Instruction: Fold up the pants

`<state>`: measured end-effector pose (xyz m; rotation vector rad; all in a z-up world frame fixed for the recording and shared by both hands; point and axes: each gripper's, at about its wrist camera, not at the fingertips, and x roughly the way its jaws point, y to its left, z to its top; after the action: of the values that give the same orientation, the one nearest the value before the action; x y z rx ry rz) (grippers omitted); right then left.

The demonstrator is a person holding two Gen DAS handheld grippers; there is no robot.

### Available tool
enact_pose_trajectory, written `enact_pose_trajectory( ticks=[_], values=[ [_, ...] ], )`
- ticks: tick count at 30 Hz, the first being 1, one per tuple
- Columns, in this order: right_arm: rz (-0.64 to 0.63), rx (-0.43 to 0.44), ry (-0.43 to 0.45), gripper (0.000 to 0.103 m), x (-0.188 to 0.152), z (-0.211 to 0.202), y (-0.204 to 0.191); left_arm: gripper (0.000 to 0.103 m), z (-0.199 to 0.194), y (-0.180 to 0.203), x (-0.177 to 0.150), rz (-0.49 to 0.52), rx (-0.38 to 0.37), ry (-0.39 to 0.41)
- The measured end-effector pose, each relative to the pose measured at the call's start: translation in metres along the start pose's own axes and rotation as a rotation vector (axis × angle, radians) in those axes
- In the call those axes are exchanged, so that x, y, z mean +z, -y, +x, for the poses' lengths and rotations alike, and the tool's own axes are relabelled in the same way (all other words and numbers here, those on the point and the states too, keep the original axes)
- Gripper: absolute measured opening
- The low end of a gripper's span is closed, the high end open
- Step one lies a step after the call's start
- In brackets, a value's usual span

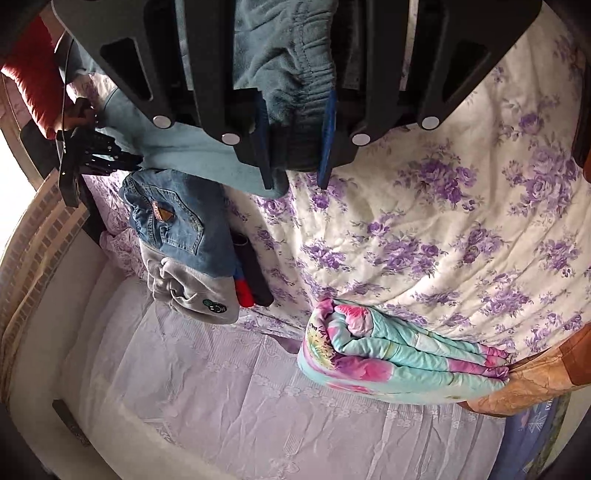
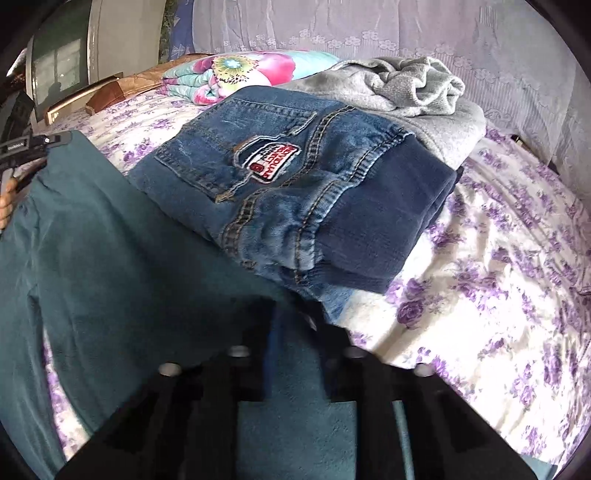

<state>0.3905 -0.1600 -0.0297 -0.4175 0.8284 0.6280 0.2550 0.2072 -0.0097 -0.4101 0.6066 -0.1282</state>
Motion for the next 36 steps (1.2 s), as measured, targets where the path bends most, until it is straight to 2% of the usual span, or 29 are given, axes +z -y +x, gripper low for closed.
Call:
enact_pose_trajectory(
  ticks=[4,8,12,16,18,19,21,23,24,28,32,36],
  values=[
    [-0.013,-0.037,0.042,0.002,-0.01,-0.026,-0.017,0.022,-0.002,-0.001,-0.001,-0.003,-0.001,0.007],
    [0.013,-0.067,0.108,0.002,-0.021,-0.069,-0.035,0.022,-0.015,-0.005,-0.001,-0.041,-0.015,0.042],
    [0.012,-0.112,0.174,0.002,-0.043,-0.12,-0.062,0.022,-0.045,-0.004,-0.011,-0.089,-0.095,0.083],
    [-0.007,-0.137,0.241,0.002,-0.075,-0.165,-0.099,0.022,-0.078,0.002,-0.033,-0.07,-0.113,0.096],
    [-0.005,-0.123,0.258,0.002,-0.096,-0.181,-0.12,0.022,-0.094,0.001,-0.048,-0.066,-0.119,0.094],
    [0.004,-0.107,0.26,0.002,-0.108,-0.185,-0.129,0.023,-0.101,-0.001,-0.056,-0.066,-0.119,0.089],
    [0.022,-0.08,0.242,0.002,-0.129,-0.186,-0.148,0.035,-0.11,-0.01,-0.073,-0.089,-0.1,0.067],
    [0.033,-0.071,0.215,0.002,-0.149,-0.181,-0.163,0.058,-0.119,-0.022,-0.089,-0.136,-0.076,0.052],
    [0.045,-0.062,0.2,0.002,-0.157,-0.178,-0.167,0.061,-0.124,-0.029,-0.096,-0.168,-0.079,0.049],
    [0.124,-0.036,0.195,0.002,-0.177,-0.174,-0.168,0.063,-0.145,-0.044,-0.118,-0.308,-0.149,0.033],
    [0.133,-0.034,0.216,0.002,-0.179,-0.178,-0.169,0.063,-0.156,-0.028,-0.13,-0.339,-0.182,-0.015],
    [0.132,-0.041,0.227,0.002,-0.181,-0.181,-0.17,0.064,-0.152,0.005,-0.133,-0.349,-0.264,-0.097]
  ],
)
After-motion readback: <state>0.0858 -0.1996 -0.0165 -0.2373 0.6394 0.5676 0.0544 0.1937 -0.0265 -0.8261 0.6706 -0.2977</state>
